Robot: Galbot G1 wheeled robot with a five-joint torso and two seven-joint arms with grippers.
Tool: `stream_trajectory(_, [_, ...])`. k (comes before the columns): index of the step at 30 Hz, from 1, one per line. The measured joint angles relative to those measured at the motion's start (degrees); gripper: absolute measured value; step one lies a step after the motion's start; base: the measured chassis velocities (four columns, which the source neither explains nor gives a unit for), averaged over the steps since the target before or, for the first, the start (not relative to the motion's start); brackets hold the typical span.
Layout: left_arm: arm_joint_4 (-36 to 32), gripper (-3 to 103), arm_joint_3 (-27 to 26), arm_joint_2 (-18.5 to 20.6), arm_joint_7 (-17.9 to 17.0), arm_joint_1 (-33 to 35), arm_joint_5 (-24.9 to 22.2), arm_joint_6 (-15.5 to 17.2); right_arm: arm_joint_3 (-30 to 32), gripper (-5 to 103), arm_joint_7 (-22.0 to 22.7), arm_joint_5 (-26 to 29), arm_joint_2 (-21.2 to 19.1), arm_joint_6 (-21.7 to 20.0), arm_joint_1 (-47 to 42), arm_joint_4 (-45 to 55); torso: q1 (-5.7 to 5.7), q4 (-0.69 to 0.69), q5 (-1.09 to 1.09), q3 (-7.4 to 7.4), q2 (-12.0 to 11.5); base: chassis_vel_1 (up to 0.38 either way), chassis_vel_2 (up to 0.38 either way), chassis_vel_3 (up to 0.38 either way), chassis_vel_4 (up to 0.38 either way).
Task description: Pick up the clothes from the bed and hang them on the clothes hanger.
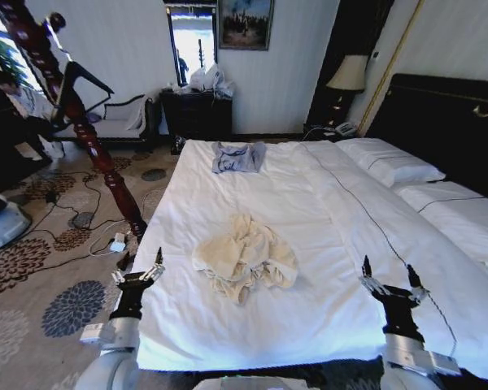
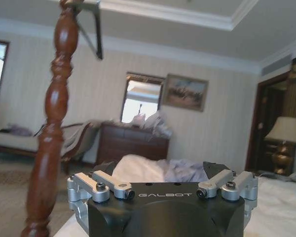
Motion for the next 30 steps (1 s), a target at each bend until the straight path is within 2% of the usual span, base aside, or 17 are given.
stream_trajectory(4, [-0.63, 100, 0.22, 2.69, 1.38, -0.75, -0.48, -1.68, -0.8, 100, 0.04, 0.87, 0.14, -1.33, 1.1, 0.19, 0.0, 0.02, 0.01, 0.0, 0.0, 0.0, 0.0, 0.0, 0.0])
stream_trajectory(6, [2.1, 100, 0.08, 5.0, 1.62, -2.99, 0.46, -3.89, -0.84, 100, 0.37, 1.32, 0.93, -1.96, 1.53, 0.65, 0.0, -0.01, -0.03, 0.0, 0.0, 0.0, 0.0, 0.0, 0.0])
stream_trajectory(8, [2.16, 100, 0.09, 6.05, 1.42, -3.69, -0.11, -4.09, -0.75, 100, 0.6, 1.39, 1.3, -2.39, 1.65, 1.14, 0.01, -0.03, -0.03, 0.0, 0.0, 0.0, 0.0, 0.0, 0.0])
stream_trajectory(11, [-2.69, 100, 0.49, 9.19, 1.1, -3.29, -8.41, -1.15, -0.43, 100, 1.14, 1.69, 1.57, -4.29, 2.24, 3.01, 0.0, -0.01, 0.02, 0.0, 0.0, 0.0, 0.0, 0.0, 0.0])
stream_trajectory(12, [-2.69, 100, 0.49, 9.19, 1.1, -3.29, -8.41, -1.15, -0.43, 100, 1.14, 1.69, 1.57, -4.29, 2.24, 3.01, 0.0, -0.01, 0.02, 0.0, 0.0, 0.0, 0.0, 0.0, 0.0])
stream_trajectory(13, [-3.22, 100, 0.45, 9.32, 1.17, -3.25, -9.71, -0.26, -0.46, 100, 1.93, 1.68, 1.57, -5.34, 2.76, 3.3, 0.0, 0.0, 0.04, 0.0, 0.0, 0.0, 0.0, 0.0, 0.0])
stream_trajectory(16, [1.49, 100, -0.71, 7.59, 0.92, -3.66, -3.0, -2.07, -1.78, 100, 9.0, -1.07, -0.06, -10.21, 4.66, 2.58, 0.01, 0.0, -0.07, 0.01, 0.0, 0.0, 0.0, 0.0, 0.0])
stream_trajectory(17, [1.49, 100, -0.71, 7.59, 0.92, -3.66, -3.0, -2.07, -1.78, 100, 9.0, -1.07, -0.06, -10.21, 4.66, 2.58, 0.01, 0.0, -0.07, 0.01, 0.0, 0.0, 0.0, 0.0, 0.0])
stream_trajectory(19, [-1.74, 100, -0.89, 6.75, 1.32, -1.28, -5.56, -0.72, -1.47, 100, 11.89, -3.9, -3.1, -11.82, 4.97, 2.47, 0.02, 0.03, 0.02, 0.01, -0.01, 0.0, 0.0, 0.0, 0.0])
stream_trajectory(21, [-3.15, 100, -1.01, 6.31, 1.89, -0.59, -6.37, -0.14, -1.17, 100, 11.92, -3.91, -4.24, -12.01, 4.77, 3.17, 0.0, 0.02, 0.05, 0.0, 0.0, 0.0, 0.0, 0.0, 0.0])
stream_trajectory(23, [-2.19, 100, -1.76, 5.8, 2.77, -0.58, -4.25, -0.8, -1.01, 100, 11.62, -2.92, -5.97, -12.72, 4.3, 4.83, -0.02, 0.0, 0.04, -0.01, 0.02, 0.0, 0.0, 0.0, 0.0])
stream_trajectory(24, [0.1, 100, -2.18, 5.55, 2.49, -1.3, -1.68, -1.76, -1.12, 100, 11.37, -3.19, -6.43, -12.97, 4.21, 5.23, -0.02, 0.01, -0.01, 0.0, 0.01, 0.0, 0.0, 0.0, 0.0])
stream_trajectory(26, [0.84, 100, -2.21, 5.42, 2.34, -1.63, -0.89, -2.05, -1.11, 100, 11.04, -4.58, -6.46, -12.86, 4.13, 5.27, -0.01, 0.01, -0.07, 0.0, 0.0, 0.0, 0.0, 0.0, 0.0])
stream_trajectory(27, [-0.12, 100, -1.84, 5.08, 2.39, -1.52, -1.72, -1.36, -0.61, 100, 8.71, -8.18, -6.06, -11.52, 3.58, 5.59, 0.01, -0.02, -0.02, 0.01, -0.01, 0.0, 0.0, 0.0, 0.0])
stream_trajectory(29, [-2.17, 100, -1.63, 4.67, 2.95, -0.98, -3.17, -0.22, -0.56, 100, 5.26, -7.21, -6.17, -10.8, 2.74, 6.71, 0.01, -0.01, 0.03, 0.0, 0.0, 0.0, 0.0, 0.0, 0.0])
stream_trajectory(30, [-2.17, 100, -1.63, 4.67, 2.95, -0.98, -3.17, -0.22, -0.56, 100, 5.26, -7.21, -6.17, -10.8, 2.74, 6.71, 0.01, -0.01, 0.03, 0.0, 0.0, 0.0, 0.0, 0.0, 0.0])
